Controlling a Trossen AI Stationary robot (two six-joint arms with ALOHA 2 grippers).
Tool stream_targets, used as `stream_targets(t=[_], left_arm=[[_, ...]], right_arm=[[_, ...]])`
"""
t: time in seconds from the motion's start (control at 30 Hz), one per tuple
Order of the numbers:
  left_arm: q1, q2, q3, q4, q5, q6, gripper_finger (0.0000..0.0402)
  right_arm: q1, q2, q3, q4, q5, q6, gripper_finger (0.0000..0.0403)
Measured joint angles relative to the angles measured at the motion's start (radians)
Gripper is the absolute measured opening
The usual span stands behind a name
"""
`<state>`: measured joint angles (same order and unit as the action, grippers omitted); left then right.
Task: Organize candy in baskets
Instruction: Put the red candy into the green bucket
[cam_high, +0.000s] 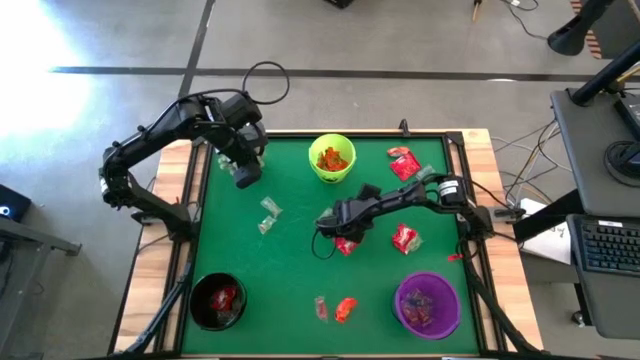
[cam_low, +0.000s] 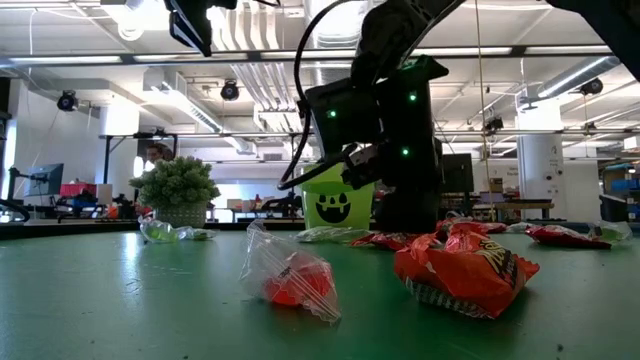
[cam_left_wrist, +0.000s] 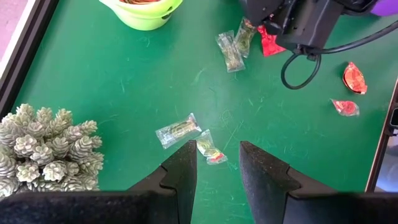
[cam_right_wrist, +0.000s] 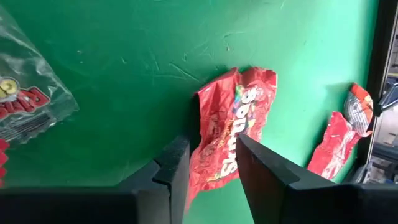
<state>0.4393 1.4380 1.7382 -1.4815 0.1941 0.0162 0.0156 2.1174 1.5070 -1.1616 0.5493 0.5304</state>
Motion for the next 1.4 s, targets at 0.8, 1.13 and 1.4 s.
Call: stream_targets(t=[0.8,1.13,1.4], left_arm=[[0.0,-0.006,0.0,-0.057,0.004,0.024,0.0103],[0.0,-0.012,0.0,-0.065,0.096,0.026,0.0103],[0.0,-0.014,0.0,-0.064,0.141,0.03,0.0101]], right_arm=[[0.009,-0.176,0.002,-0.07,-0.174,0.049,0.0008],[0.083,-0.409,0.002,-0.06,-0.265,0.072,0.0008],[0.082,-0.498,0.003,-0.057,-0.237,0.097,0.0008]])
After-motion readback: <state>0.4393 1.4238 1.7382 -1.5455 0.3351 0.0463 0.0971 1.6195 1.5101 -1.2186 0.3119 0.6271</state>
